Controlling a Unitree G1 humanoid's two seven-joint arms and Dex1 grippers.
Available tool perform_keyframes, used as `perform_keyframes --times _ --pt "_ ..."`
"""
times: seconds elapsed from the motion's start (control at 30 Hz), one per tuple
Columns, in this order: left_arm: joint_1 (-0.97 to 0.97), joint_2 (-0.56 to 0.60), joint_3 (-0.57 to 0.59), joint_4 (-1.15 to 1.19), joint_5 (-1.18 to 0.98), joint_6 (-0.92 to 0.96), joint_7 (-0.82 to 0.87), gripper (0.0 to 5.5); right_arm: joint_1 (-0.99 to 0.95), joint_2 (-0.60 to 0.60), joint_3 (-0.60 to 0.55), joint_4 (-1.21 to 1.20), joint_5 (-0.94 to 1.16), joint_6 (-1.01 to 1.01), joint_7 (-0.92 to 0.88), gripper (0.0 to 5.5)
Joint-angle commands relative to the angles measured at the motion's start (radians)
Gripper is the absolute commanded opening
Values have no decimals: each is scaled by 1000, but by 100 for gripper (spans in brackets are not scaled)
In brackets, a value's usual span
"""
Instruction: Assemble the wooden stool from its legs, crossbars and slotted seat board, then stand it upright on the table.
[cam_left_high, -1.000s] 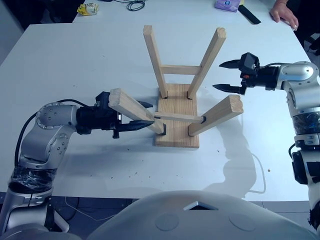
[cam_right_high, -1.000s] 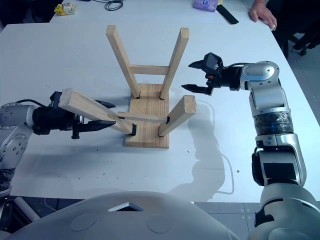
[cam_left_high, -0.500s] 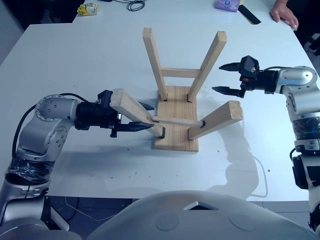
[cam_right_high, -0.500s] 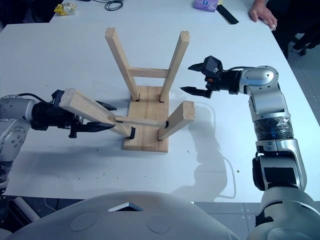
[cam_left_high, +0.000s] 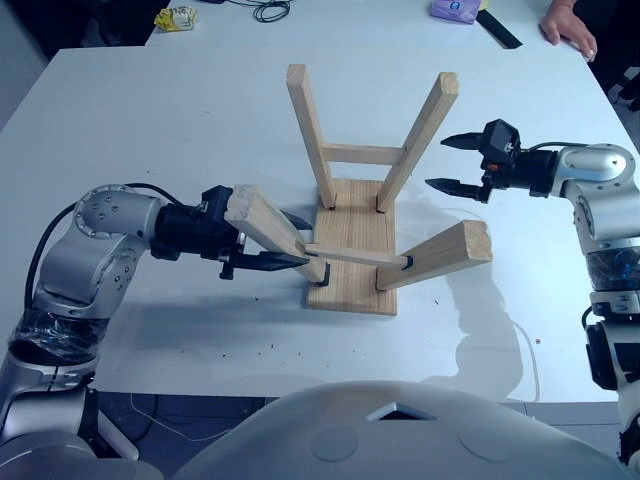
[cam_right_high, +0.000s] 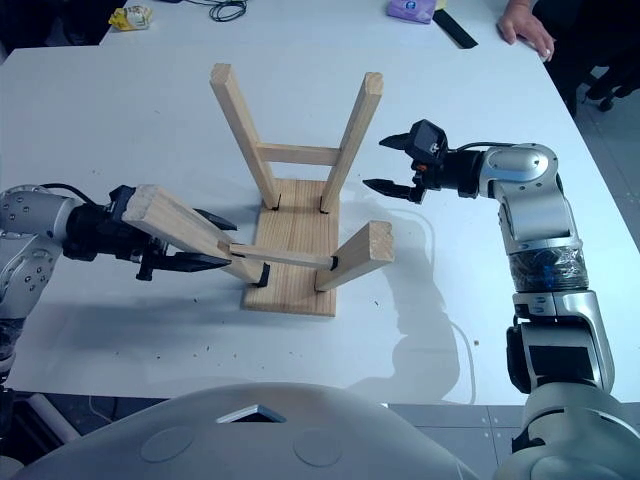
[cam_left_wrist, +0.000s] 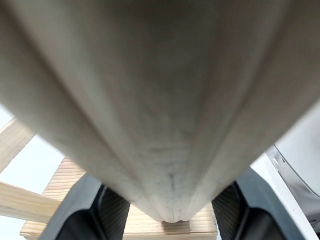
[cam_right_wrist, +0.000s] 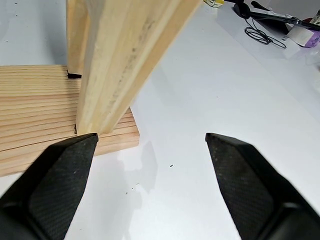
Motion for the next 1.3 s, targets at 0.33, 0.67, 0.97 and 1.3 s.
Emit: perform_keyframes --times 0.33,0.67,0.97,1.3 --pt "47 32 -103 39 179 -16 59 204 47 -3 -20 -77 32 52 -25 395" --pt "67 31 -35 89 74 50 86 204 18 -14 -16 -88 59 76 1 395" --pt "68 45 -87 119 128 29 48 204 27 -9 -8 -85 53 72 3 395" --pt "-41 55 -180 169 178 25 -20 204 111 11 -18 -162 62 94 -53 395"
